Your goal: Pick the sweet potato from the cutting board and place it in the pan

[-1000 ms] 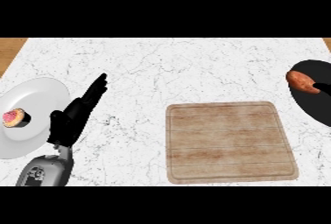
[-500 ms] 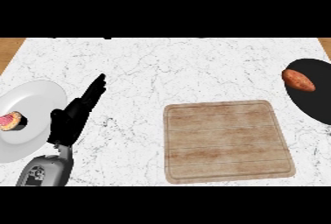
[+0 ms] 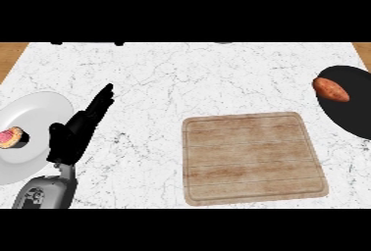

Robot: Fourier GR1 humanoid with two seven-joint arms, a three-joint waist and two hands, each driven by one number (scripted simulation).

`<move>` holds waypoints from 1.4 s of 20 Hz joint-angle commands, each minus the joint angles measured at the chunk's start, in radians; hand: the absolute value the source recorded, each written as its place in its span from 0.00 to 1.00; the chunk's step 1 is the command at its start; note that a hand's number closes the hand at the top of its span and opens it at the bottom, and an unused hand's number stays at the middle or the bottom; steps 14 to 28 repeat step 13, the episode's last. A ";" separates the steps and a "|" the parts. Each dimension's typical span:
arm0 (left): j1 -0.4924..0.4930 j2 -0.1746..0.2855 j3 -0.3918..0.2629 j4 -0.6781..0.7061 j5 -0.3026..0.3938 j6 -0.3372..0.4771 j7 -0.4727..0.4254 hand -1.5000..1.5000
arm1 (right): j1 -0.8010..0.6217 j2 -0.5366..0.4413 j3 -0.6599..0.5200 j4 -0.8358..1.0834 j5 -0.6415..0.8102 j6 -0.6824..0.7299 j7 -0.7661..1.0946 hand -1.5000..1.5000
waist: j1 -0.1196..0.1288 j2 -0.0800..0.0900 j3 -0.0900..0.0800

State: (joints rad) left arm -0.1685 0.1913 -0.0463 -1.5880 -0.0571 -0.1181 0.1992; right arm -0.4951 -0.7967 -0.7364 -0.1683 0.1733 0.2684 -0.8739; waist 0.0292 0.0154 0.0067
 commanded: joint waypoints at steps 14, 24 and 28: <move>-0.046 0.007 0.038 -0.015 0.016 -0.019 0.064 0.50 | 0.181 0.074 0.017 -0.032 -0.035 0.057 -0.189 0.00 | -0.016 -0.007 -0.001; -0.046 0.007 0.038 -0.015 0.016 -0.019 0.064 0.50 | 0.181 0.074 0.017 -0.032 -0.035 0.057 -0.189 0.00 | -0.016 -0.007 -0.001; -0.046 0.007 0.038 -0.015 0.016 -0.019 0.064 0.50 | 0.181 0.074 0.017 -0.032 -0.035 0.057 -0.189 0.00 | -0.016 -0.007 -0.001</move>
